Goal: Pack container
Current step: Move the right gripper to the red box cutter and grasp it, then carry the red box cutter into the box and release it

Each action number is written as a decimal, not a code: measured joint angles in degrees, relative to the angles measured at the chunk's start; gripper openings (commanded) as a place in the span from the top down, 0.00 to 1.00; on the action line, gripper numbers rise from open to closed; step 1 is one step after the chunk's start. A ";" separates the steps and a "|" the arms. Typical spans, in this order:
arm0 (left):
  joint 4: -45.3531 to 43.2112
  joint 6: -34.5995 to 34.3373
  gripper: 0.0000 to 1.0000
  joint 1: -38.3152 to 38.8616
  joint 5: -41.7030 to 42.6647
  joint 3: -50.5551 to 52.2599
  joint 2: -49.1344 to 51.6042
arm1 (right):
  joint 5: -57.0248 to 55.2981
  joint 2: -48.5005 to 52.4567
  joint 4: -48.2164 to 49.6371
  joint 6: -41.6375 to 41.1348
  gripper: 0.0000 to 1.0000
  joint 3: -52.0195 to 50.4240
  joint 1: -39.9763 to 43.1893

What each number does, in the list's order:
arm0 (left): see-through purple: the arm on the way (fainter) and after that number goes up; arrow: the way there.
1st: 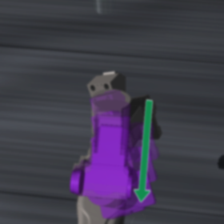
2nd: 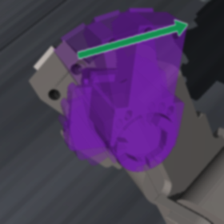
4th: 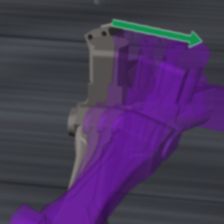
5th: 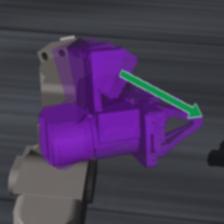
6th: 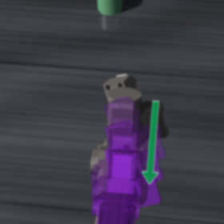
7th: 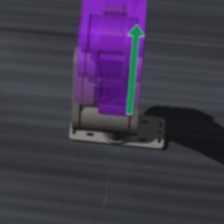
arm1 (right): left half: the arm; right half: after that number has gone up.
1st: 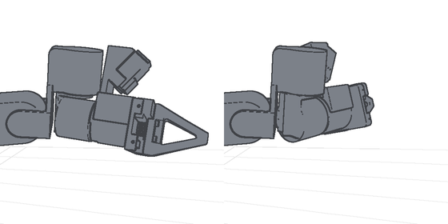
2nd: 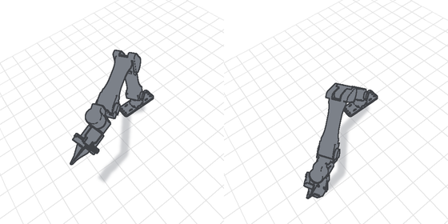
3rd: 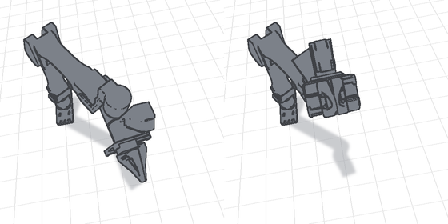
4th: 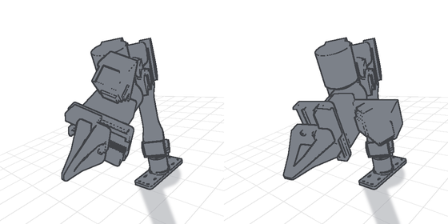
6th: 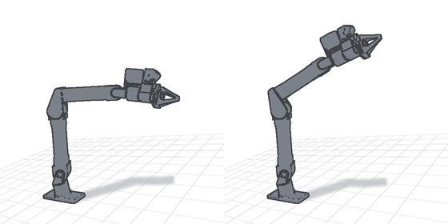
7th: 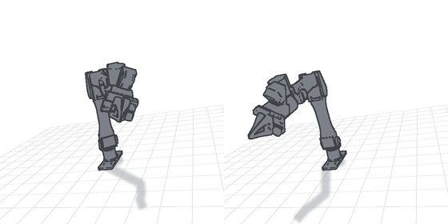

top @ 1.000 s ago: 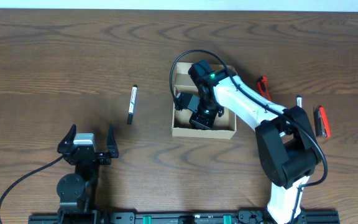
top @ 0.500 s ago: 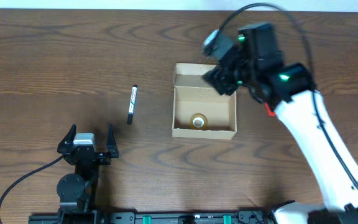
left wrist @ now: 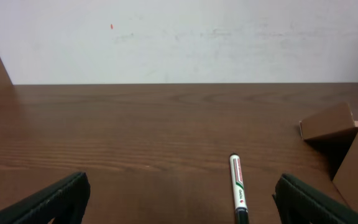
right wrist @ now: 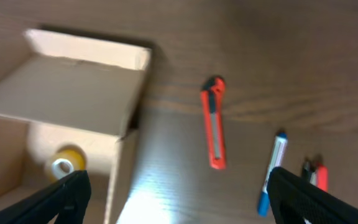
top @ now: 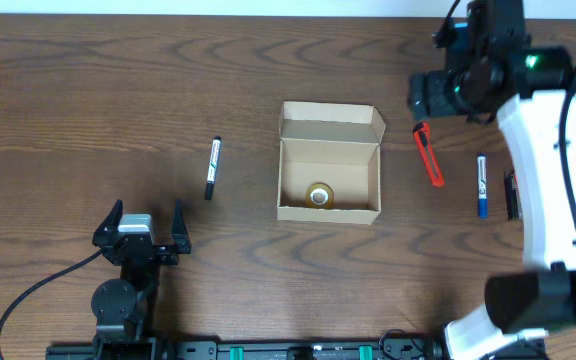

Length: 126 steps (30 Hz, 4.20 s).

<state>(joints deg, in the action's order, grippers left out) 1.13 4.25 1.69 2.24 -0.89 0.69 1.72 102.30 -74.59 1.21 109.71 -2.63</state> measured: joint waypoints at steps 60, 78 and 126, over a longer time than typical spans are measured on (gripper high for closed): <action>-0.02 -1.29 0.05 0.00 -0.02 0.00 0.00 | -2.80 16.48 20.31 6.49 0.30 -26.32 4.92; -0.02 -1.31 0.05 0.00 -0.02 0.00 0.00 | -2.19 16.15 24.85 6.29 0.28 -29.53 4.92; -0.02 -1.31 0.05 0.00 -0.02 0.00 0.00 | 11.72 -12.48 11.17 39.12 0.99 -24.06 -21.94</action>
<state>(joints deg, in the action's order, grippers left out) 1.10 2.94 1.69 2.22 -0.89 0.69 13.43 89.82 -63.42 40.34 85.65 -24.58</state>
